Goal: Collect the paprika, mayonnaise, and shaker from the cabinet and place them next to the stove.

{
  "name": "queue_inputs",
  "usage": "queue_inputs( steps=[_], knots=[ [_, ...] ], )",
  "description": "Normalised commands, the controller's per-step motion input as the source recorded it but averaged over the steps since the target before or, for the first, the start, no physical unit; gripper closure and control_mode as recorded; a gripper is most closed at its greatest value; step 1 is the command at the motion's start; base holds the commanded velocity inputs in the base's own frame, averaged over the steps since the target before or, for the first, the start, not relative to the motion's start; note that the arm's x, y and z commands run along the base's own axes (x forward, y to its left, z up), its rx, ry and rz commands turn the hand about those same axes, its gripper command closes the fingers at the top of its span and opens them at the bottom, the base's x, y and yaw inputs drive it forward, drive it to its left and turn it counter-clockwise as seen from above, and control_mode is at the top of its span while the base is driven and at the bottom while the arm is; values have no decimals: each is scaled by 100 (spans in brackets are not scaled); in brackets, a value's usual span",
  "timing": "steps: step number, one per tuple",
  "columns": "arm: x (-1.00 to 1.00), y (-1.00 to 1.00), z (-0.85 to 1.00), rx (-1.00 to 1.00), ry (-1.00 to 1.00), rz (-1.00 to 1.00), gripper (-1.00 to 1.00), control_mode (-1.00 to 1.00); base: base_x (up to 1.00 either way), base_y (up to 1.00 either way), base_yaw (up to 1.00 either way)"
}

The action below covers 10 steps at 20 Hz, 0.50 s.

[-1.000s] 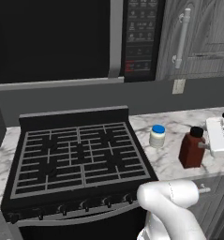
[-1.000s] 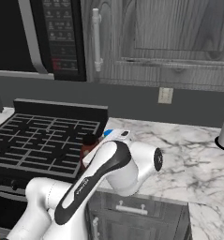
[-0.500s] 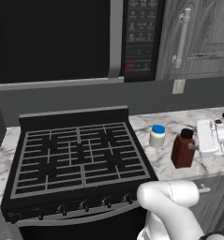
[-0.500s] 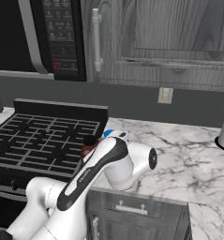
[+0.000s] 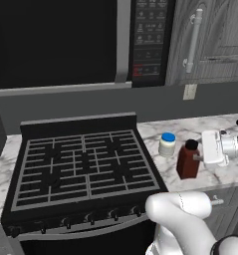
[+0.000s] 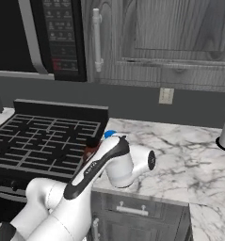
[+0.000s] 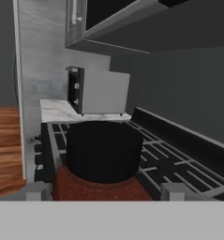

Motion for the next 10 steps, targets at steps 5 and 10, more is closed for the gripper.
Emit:
queue_inputs(
  steps=[5,10],
  knots=[
    [26,-1,-28,0,0,4,100,-100,0,0,0],
    [27,-2,-28,0,0,4,100,-100,0,0,0]
  ],
)
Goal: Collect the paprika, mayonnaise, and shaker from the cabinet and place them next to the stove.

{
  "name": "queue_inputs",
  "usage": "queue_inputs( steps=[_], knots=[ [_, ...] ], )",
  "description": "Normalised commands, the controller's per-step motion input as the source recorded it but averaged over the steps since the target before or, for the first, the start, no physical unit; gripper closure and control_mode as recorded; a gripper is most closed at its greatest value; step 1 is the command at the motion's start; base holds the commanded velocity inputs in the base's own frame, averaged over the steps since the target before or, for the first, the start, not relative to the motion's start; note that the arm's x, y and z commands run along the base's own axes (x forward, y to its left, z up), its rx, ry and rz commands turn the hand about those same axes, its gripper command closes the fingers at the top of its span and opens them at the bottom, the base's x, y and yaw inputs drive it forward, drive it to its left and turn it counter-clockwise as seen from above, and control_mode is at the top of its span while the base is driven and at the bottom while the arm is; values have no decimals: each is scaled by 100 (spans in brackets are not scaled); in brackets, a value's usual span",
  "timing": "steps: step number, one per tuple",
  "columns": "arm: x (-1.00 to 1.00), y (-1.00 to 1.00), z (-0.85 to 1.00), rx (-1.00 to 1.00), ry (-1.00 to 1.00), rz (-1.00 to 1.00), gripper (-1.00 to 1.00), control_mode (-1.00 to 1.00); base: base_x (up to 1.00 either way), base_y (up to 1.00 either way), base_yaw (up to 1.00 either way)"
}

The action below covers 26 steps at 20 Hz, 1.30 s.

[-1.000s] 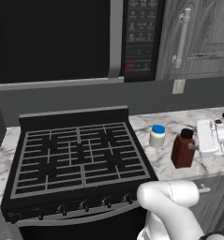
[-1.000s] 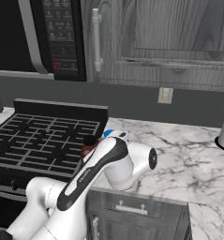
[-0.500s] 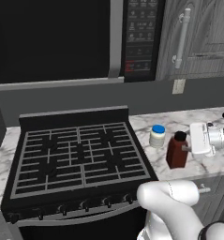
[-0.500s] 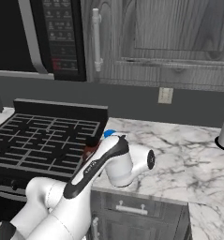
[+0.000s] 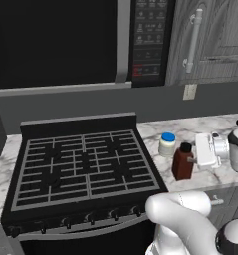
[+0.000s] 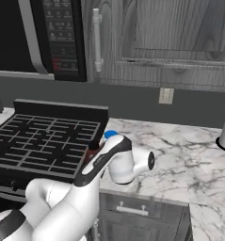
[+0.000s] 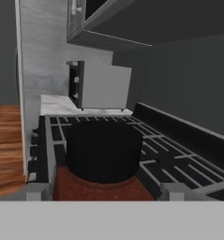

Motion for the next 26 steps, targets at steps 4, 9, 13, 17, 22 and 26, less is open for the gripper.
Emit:
queue_inputs(
  steps=[4,9,13,17,22,26],
  knots=[
    [29,-10,-27,1,0,4,100,-100,0,0,0],
    [22,-12,-23,0,0,0,100,-100,0,0,0],
    [22,-9,-22,0,0,0,100,-100,0,0,0],
    [20,-4,-20,0,0,0,100,-100,0,0,0],
    [18,0,-21,1,0,0,100,-100,0,0,0],
    [15,0,-26,0,0,1,100,-100,0,0,0]
  ],
)
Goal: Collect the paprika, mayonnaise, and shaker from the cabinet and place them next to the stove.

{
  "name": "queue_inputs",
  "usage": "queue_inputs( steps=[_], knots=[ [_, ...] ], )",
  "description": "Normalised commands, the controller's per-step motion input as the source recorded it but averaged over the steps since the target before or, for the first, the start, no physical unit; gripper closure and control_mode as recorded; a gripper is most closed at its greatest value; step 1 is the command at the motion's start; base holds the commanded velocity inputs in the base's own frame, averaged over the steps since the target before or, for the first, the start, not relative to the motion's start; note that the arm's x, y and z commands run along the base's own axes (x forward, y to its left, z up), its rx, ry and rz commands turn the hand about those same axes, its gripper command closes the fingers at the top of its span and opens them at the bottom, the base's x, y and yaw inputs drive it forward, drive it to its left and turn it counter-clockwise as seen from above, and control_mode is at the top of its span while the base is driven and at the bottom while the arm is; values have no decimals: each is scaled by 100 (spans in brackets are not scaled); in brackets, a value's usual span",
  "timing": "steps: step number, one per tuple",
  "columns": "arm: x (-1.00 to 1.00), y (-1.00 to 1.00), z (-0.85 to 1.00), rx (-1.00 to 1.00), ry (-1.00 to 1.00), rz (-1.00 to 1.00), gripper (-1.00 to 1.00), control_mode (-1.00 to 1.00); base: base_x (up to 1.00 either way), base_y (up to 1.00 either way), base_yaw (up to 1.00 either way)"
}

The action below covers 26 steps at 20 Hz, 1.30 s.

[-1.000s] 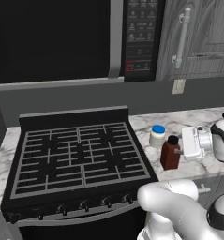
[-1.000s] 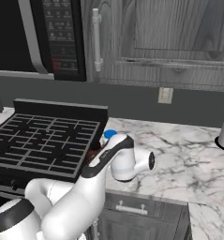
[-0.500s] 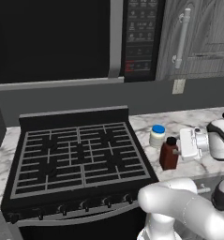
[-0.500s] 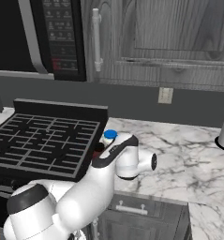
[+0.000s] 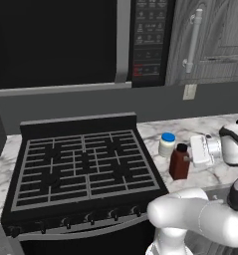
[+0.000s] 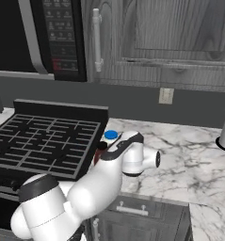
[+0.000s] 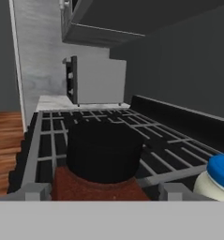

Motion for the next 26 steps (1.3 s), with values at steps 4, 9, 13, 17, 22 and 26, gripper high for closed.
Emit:
queue_inputs(
  steps=[4,9,13,17,22,26],
  knots=[
    [4,0,-36,0,0,1,100,-100,0,0,0],
    [-1,0,-30,0,-4,1,-100,-100,0,0,0],
    [-3,0,-1,0,-3,0,-100,-100,0,0,0],
    [0,0,0,0,0,0,-100,-100,0,0,0],
    [0,0,2,0,0,0,-100,-100,0,0,0],
    [-1,0,19,0,0,0,-100,-100,0,0,0]
  ],
)
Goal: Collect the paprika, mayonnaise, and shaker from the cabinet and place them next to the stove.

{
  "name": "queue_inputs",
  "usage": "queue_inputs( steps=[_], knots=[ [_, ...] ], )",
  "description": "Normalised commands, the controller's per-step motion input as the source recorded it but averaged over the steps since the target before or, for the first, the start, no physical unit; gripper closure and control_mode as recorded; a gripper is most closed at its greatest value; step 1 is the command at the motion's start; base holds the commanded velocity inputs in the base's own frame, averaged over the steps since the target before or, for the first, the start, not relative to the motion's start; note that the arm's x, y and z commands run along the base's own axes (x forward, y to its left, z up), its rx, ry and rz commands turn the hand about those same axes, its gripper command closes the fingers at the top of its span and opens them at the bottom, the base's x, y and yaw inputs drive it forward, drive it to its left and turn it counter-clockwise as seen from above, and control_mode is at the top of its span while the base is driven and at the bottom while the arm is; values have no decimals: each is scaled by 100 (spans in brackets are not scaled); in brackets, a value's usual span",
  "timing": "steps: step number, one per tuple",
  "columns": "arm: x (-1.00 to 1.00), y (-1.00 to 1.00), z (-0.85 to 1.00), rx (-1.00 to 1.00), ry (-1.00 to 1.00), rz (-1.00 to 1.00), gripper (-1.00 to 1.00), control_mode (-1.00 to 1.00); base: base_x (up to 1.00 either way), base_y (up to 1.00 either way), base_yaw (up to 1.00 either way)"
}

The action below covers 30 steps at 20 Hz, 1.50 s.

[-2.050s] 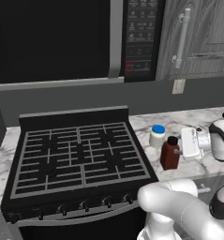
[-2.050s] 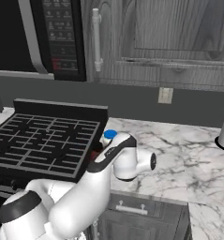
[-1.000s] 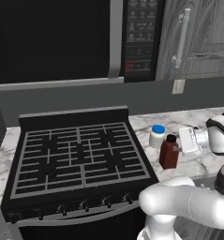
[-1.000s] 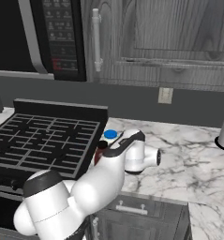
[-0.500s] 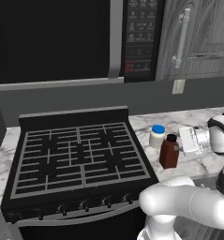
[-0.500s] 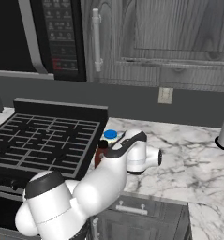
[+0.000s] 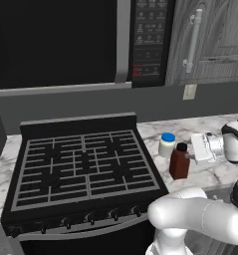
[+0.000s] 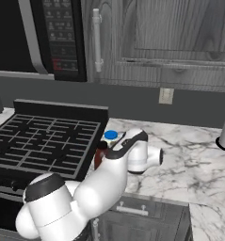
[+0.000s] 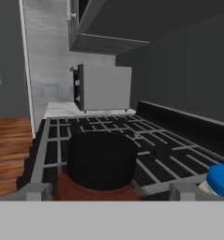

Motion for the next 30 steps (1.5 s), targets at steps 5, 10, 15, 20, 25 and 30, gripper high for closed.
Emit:
queue_inputs(
  steps=[5,10,15,20,25,30],
  knots=[
    [-7,-8,34,0,0,0,-100,-100,0,0,0],
    [-22,-15,41,0,0,0,-100,-100,0,0,0],
    [-48,-4,41,0,-1,-3,-100,-100,0,0,0],
    [-65,30,41,0,0,-12,-100,-100,0,0,0],
    [-70,59,40,-2,0,-14,-100,-100,0,0,0],
    [-65,70,34,-4,0,-13,-100,-100,0,0,0]
  ],
)
